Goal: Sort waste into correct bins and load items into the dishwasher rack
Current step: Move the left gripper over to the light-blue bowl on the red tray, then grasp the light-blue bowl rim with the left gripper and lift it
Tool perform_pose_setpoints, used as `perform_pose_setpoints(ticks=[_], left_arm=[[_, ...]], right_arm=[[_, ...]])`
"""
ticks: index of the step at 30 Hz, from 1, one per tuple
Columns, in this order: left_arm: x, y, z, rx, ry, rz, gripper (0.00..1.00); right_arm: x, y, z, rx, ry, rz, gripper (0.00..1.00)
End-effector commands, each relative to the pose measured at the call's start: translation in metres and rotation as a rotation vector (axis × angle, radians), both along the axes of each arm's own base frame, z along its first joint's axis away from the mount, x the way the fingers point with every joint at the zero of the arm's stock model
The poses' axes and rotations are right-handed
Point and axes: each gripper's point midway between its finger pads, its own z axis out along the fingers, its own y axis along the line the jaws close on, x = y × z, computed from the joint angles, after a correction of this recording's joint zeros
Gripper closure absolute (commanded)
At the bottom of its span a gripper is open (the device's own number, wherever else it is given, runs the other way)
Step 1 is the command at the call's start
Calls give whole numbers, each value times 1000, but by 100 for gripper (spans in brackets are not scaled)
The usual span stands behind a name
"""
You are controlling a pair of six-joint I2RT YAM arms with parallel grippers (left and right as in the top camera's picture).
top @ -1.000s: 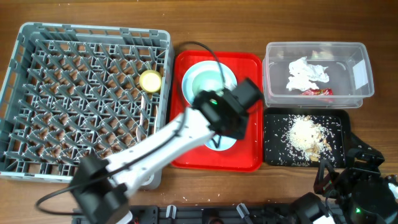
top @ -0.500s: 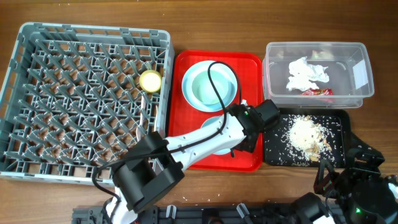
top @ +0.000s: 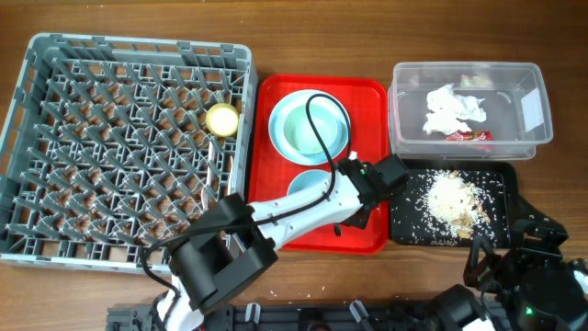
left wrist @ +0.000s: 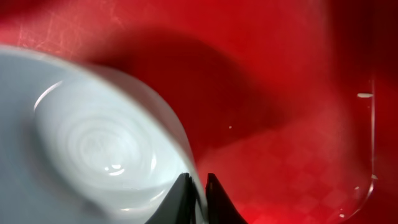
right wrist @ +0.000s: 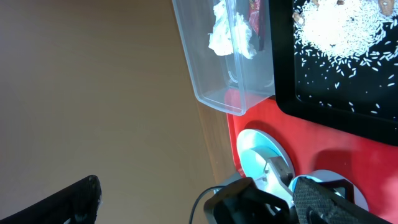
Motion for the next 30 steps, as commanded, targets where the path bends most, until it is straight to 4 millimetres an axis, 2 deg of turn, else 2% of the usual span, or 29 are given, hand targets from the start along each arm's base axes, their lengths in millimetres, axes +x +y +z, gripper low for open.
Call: perform_pose_setpoints(ticks=[1,3,6,10,13,14,16,18,20,23,27,30], left_arm=[[3,7,-5,37,-24,6,96],[9,10,-1,30,-35,25,96],[26,12,22,-34,-52,96,96],[48,17,83,-221,-26,184,96],[55,23,140,-496,95,237,96],[57,30,173,-662,161,207,96],[68,57,215,-876,212,177,96],[80,93,235,-1009,244,206,96],[84,131,241,-1094,267,230,96],[82,179,233,-1089,255,296,96],[69,204,224,-1087,269,321,96],[61,208,198,-1081,314,355,96]], right_arm=[[-1,-3,0,3,-10,-15,0],[-1,-3,0,3,-10,-15,0],[-1,-3,0,3,-10,-15,0],[-1,-3,0,3,-10,-15,0],[-1,-3,0,3,-10,-15,0],[-1,-3,0,3,-10,-15,0],[-1,-3,0,3,-10,-15,0],[-1,-3,0,3,-10,-15,0],[-1,-3,0,3,-10,-15,0],[-1,-3,0,3,-10,-15,1],[-1,-3,0,3,-10,-15,0],[-1,-3,0,3,-10,-15,0]])
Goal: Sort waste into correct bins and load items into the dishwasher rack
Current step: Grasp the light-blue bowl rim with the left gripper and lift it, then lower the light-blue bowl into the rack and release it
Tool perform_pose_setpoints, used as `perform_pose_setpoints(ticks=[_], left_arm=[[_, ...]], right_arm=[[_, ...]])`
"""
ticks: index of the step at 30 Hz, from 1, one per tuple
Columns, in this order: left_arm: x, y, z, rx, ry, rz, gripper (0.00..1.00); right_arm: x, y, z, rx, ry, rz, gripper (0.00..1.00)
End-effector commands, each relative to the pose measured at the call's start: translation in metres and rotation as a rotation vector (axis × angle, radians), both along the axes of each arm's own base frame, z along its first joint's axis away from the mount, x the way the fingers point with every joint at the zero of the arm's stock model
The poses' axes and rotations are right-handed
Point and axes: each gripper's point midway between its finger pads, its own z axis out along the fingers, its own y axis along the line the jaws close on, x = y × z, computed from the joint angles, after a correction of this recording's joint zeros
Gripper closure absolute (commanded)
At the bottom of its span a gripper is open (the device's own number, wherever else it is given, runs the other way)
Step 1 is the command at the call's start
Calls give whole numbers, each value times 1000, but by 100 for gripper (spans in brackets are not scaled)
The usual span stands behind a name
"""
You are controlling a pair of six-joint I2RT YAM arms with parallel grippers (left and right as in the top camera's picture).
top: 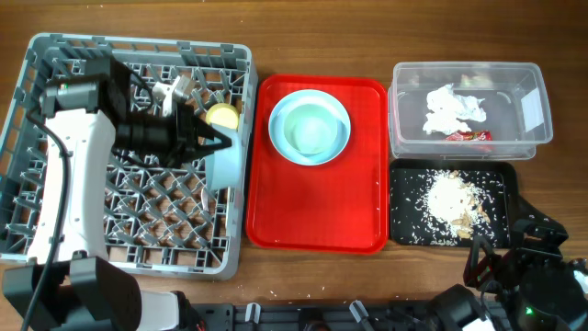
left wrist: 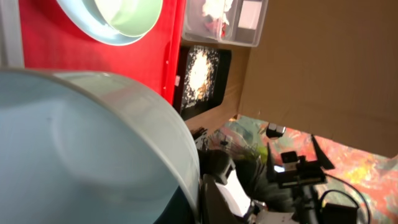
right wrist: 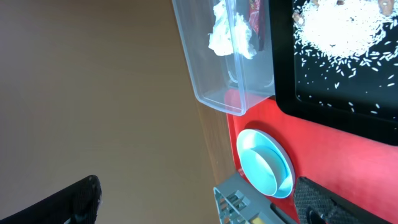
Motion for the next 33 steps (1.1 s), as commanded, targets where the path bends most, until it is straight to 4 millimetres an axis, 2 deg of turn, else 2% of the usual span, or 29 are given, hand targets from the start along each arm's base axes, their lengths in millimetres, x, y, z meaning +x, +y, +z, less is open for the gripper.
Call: perform_pose_setpoints(ticks=[1,3,5,10,13,18,24,28,29,31,33], left_arm=[[-7,-1,-29,-39,-1,-31,96],[-12,-3,-44,-76,21,-20,96],[-14,4,-60,-81,47,14,96],[-14,45,-90,10,84,128,96],[-12,67,-101,34,100,206,96],[-11,84,-105,40,131,281,96],[0,89,-87,-83,116,366,96],[3,91,-86,-88,101,374,96],[4,87,-78,-143,103,382,96],[10,77,-43,-357,83,415,96],[12,72,-17,-494,40,430,96]], right_arm=[[-1,-3,0,3,-10,-16,0],[-1,-3,0,3,-10,-16,0],[-1,-3,0,2,-10,-15,1],[-1,-3,0,3,-10,-16,0],[-1,-3,0,2,-10,-16,0],[-1,-3,0,2,-10,-16,0],[-1,-3,0,3,-10,-16,0],[-1,-3,0,3,-10,-16,0],[-1,-3,0,3,-10,-16,0],[-1,-3,0,3,-10,-16,0],[-1,-3,0,2,-10,-16,0]])
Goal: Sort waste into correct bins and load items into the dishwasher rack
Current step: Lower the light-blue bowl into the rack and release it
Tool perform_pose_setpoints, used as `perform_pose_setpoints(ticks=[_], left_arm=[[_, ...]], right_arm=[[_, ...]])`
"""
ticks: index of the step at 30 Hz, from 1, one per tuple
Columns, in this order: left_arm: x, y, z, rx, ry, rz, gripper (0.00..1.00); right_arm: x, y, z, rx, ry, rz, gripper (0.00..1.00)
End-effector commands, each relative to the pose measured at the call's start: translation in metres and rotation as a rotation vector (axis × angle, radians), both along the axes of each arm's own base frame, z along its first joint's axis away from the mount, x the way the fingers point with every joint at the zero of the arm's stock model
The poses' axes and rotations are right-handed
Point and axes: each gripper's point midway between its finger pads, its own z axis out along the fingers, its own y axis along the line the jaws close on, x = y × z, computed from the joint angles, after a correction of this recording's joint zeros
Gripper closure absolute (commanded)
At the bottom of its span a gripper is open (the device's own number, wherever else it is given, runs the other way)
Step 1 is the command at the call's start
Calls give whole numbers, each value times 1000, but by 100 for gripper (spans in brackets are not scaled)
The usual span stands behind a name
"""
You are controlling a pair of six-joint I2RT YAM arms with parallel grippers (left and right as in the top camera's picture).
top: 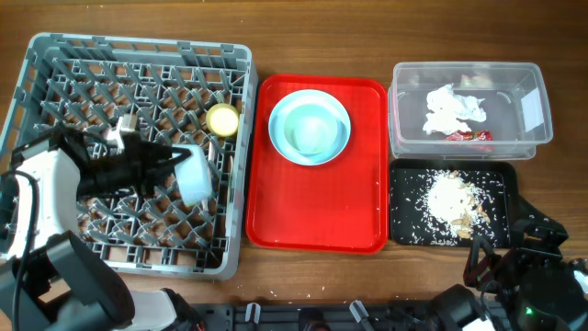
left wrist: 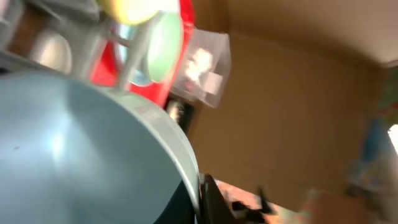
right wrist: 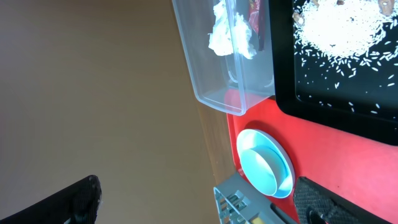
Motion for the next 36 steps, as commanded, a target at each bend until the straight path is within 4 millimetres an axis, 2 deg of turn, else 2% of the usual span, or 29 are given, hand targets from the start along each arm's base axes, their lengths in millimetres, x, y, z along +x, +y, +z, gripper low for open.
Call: perform_pose_setpoints(ticks=[1,3,6,11,16,20,23,28,32,36], left_arm=[[7,-8,41,-240,-110,64,96],[2,-13,38,-232,-68,46,96],[-3,-22,33,-200,-101,-1,96],[-10,-22,-5,-110,-119,-33,96],[-1,-3,-43,-35,-21,41,96],[3,15,-46,-14,-24,98,93],[-2,24,-63,75,24,100,85],[-7,25,-70,111,60,91,75],[-21,26,-79,166,147,69,63],[-26,30,-72,192,148,87,61]], right_arm=[[-1,-3,0,3,-10,-16,0],[-1,-3,0,3,-10,-16,0],[-1,-3,0,3,-10,-16,0],[-1,-3,0,3,-10,-16,0],[-1,-3,0,3,-10,-16,0],[-1,-3,0,3,-10,-16,0],[-1,-3,0,3,-10,-16,0],[-1,-3,0,3,-10,-16,1],[-1,-3,0,3,-10,-16,0],[-1,-3,0,3,-10,-16,0]])
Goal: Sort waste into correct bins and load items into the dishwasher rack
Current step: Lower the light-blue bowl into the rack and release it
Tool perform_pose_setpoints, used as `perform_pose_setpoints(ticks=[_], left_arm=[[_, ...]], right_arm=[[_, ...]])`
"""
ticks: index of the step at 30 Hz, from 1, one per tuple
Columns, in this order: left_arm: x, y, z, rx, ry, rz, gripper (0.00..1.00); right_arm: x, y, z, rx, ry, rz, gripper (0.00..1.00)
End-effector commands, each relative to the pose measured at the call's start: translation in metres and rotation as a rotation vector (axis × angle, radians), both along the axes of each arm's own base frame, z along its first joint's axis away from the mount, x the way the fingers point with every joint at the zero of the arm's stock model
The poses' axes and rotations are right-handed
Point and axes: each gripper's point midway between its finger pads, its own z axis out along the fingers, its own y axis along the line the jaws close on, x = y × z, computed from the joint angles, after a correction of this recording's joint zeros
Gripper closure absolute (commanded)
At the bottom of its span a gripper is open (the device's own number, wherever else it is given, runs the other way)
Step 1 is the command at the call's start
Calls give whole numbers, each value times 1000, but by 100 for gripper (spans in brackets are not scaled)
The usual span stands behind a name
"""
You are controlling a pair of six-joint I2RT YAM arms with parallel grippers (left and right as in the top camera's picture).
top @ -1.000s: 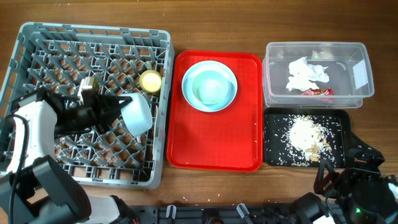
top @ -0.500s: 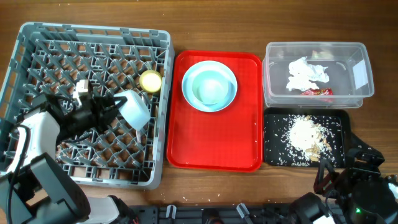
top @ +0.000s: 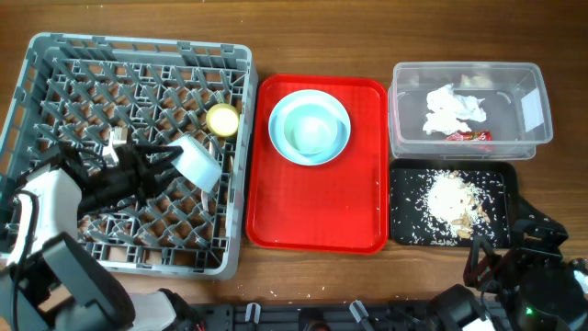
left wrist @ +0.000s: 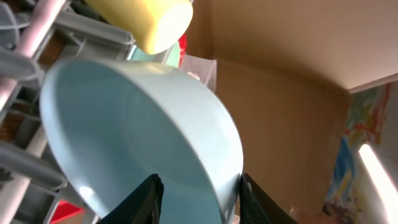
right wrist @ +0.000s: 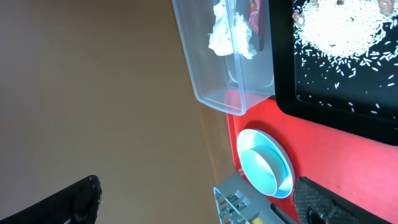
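A pale blue bowl [top: 197, 164] leans tilted among the pegs of the grey dishwasher rack [top: 55, 55], near its right side. My left gripper [top: 167, 164] is just left of it, open; in the left wrist view the bowl [left wrist: 143, 137] fills the frame and the gripper [left wrist: 199, 202] has one finger on each side of its rim. A yellow cup [top: 221, 119] lies in the rack beyond the bowl. A blue plate with a bowl on it [top: 310, 127] sits on the red tray [top: 312, 211]. My right gripper [top: 514, 248] rests open at the front right.
A clear bin [top: 469, 110] holding crumpled paper and a red wrapper stands at the back right. In front of it lies a black tray [top: 409, 230] with scattered rice. The left arm stretches across the rack's front left.
My left gripper has opened and let go of the bowl's rim. The bowl now leans on the rack pegs, a little further right. The right arm has not moved.
My left gripper was shut on a small bowl's rim on the red tray. It then held the bowl over the rack's right edge, then lower in the rack's middle. Now the bowl rests in the rack and the gripper is open.
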Motion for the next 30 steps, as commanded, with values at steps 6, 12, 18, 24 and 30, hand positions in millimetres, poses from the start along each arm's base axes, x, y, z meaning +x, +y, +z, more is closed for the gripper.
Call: perform_pose_setpoints(ticks=[6,12,18,24,30], left_arm=[[-42,24,7,321,126,33,54],[-58,18,28,400,86,54,49],[-69,17,52,546,-21,132,59],[-93,106,42,1040,208,490,71],[-47,109,14,994,222,377,79]], right_arm=[[-1,-3,0,3,-10,-16,0],[-1,-3,0,3,-10,-16,0],[-1,-3,0,3,-10,-16,0],[-1,-3,0,3,-10,-16,0],[-1,-3,0,3,-10,-16,0]])
